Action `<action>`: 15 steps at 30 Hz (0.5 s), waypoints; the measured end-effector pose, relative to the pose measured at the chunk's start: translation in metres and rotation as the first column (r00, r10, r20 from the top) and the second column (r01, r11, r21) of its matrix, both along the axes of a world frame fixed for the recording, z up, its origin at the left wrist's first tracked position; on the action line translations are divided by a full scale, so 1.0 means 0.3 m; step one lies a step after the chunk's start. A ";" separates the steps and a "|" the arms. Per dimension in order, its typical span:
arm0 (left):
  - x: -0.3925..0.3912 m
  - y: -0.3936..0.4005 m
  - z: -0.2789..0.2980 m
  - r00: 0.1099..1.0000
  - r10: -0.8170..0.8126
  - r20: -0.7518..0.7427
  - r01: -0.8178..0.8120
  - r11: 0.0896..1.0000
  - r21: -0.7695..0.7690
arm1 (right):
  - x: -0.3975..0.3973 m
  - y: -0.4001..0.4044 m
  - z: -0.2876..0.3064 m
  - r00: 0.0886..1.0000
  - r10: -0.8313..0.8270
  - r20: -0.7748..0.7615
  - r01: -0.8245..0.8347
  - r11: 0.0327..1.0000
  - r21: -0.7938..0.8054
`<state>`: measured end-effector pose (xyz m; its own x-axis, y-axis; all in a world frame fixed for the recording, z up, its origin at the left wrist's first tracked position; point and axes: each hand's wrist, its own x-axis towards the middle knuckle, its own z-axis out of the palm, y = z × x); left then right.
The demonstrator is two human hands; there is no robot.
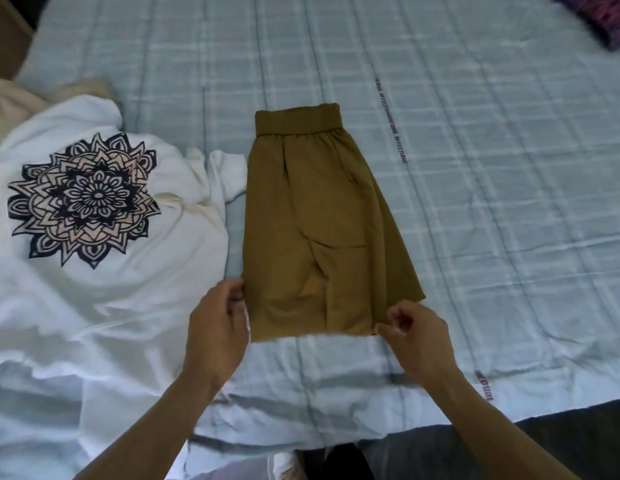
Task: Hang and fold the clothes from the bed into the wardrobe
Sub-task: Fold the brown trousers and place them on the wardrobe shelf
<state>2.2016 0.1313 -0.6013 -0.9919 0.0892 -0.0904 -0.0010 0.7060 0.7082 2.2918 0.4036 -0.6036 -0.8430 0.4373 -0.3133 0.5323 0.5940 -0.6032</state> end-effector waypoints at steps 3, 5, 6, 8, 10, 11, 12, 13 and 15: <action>-0.019 -0.008 -0.002 0.994 0.022 0.109 -0.031 0.996 0.079 | 0.013 0.002 0.003 0.998 -0.037 -0.044 0.035 0.999 -0.030; -0.029 -0.007 -0.003 0.986 0.040 0.164 -0.056 0.994 0.090 | 0.019 0.001 0.006 0.995 -0.050 -0.090 0.046 0.998 -0.044; -0.034 -0.007 -0.004 0.980 0.049 0.194 -0.067 0.994 0.089 | 0.021 -0.001 0.008 0.991 -0.059 -0.117 0.052 0.997 -0.057; -0.039 -0.007 -0.011 0.967 0.048 0.252 -0.075 0.992 0.099 | 0.024 -0.001 0.014 0.982 -0.084 -0.171 0.072 0.994 -0.077; -0.036 -0.007 -0.021 0.963 0.057 0.264 -0.091 0.989 0.116 | 0.024 0.006 0.023 0.970 -0.108 -0.220 0.090 0.992 -0.086; -0.034 -0.006 -0.027 0.965 0.076 0.251 -0.109 0.987 0.121 | 0.023 0.011 0.028 0.964 -0.111 -0.242 0.091 0.992 -0.091; -0.032 -0.005 -0.031 0.965 0.099 0.241 -0.130 0.985 0.114 | 0.022 0.016 0.034 0.960 -0.108 -0.258 0.086 0.992 -0.097; -0.031 -0.002 -0.035 0.962 0.123 0.245 -0.152 0.983 0.106 | 0.022 0.020 0.039 0.959 -0.102 -0.266 0.076 0.992 -0.104; -0.029 0.007 -0.036 0.944 0.155 0.293 -0.197 0.973 0.122 | 0.022 0.024 0.046 0.963 -0.090 -0.255 0.059 0.990 -0.129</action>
